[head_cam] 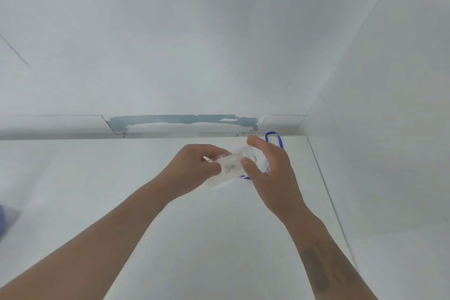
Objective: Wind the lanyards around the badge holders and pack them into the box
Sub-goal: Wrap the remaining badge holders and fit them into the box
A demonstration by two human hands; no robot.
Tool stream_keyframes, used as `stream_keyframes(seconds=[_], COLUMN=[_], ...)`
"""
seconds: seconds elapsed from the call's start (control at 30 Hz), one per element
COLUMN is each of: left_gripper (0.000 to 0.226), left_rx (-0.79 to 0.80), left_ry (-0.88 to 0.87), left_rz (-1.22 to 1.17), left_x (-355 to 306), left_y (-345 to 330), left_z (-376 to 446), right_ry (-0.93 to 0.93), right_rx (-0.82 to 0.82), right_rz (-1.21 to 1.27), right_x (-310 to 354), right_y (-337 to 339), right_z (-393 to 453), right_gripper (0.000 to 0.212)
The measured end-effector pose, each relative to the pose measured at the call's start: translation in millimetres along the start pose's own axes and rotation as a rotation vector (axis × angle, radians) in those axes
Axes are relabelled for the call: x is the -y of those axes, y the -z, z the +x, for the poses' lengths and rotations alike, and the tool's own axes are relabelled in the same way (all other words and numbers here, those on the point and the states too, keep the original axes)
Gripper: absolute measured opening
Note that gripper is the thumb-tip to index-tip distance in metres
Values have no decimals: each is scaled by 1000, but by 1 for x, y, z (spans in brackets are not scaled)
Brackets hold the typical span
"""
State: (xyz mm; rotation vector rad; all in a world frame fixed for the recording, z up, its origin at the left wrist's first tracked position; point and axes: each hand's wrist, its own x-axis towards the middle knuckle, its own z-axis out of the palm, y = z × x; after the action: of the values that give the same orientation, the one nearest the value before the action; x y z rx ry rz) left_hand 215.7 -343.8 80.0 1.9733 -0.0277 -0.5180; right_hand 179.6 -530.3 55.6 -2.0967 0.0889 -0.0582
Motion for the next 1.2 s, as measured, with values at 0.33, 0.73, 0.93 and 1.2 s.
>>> stream_keyframes(seconds=[0.33,0.73,0.93,1.2], left_gripper=[17,11,26,13], left_rx=[-180,-170,-186,-199], left_ry=[-38,-41,-71,-74], left_rz=[-300,-434,-571,-678], left_x=[25,67,77,68], left_y=[136,238,271,259], left_z=[-90,-162,-169,-164], right_ry=[7,29,-188,-255], right_rx=[117,123,68,30], right_rz=[395,445,552,682], right_x=[113,210,220,222], right_y=[-80,-153,-198,-243], right_z=[-17,-55,-74,-92], right_gripper=[15,14,35,32])
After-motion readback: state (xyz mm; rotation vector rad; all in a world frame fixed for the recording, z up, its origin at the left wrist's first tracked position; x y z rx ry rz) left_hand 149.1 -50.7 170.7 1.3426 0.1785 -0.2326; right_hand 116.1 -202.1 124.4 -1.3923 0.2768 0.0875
